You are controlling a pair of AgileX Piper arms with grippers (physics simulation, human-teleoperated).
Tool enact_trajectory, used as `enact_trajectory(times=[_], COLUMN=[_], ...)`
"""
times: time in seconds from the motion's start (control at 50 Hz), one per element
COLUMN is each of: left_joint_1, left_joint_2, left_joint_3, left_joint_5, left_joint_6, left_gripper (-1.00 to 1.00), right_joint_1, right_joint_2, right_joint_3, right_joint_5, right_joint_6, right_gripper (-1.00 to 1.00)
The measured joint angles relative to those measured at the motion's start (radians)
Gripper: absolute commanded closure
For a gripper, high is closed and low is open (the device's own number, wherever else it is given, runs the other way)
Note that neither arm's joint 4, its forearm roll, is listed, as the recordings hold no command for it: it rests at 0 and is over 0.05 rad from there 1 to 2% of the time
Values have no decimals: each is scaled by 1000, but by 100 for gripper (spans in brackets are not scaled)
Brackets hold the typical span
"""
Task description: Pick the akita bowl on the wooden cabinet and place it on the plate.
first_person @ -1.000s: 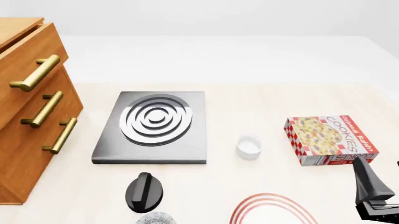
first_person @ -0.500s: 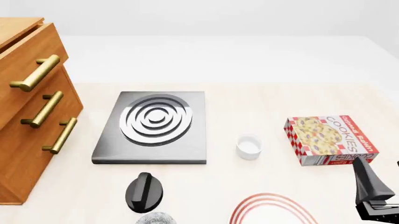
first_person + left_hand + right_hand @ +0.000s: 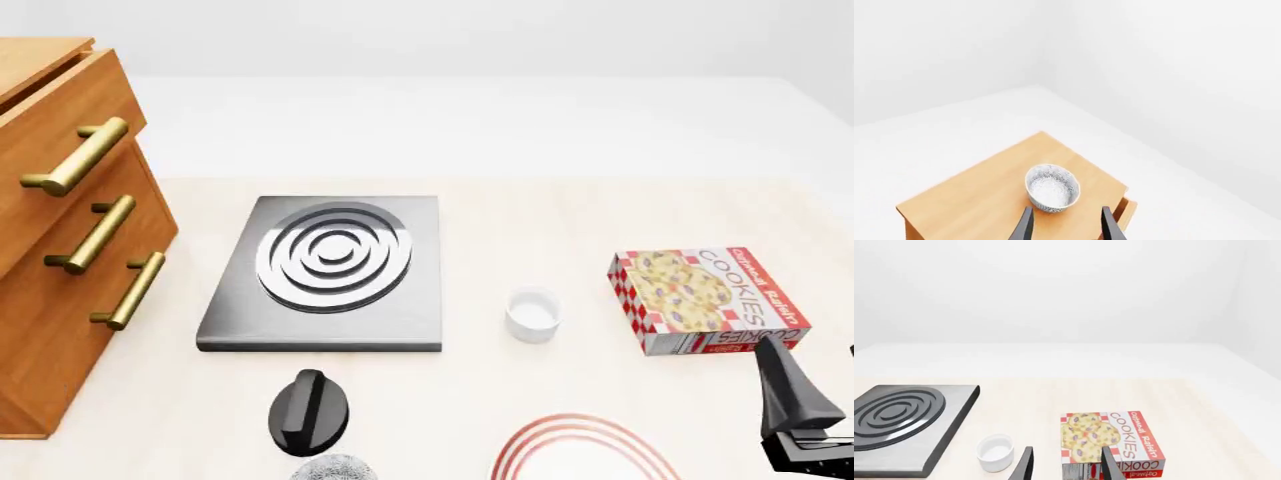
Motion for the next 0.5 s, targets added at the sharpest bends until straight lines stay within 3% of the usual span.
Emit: enact_trajectory(times=[0.5], left_joint_1=[80], left_joint_2=[108], left_joint_3=[-10], left_joint_5=[-62], left_joint_6=[4], left_gripper=[-100], right_joint_1=[0], right_joint_2=[0], right_joint_3=[0], right_joint_5=[0], right_joint_6=[0], right_gripper=[-100])
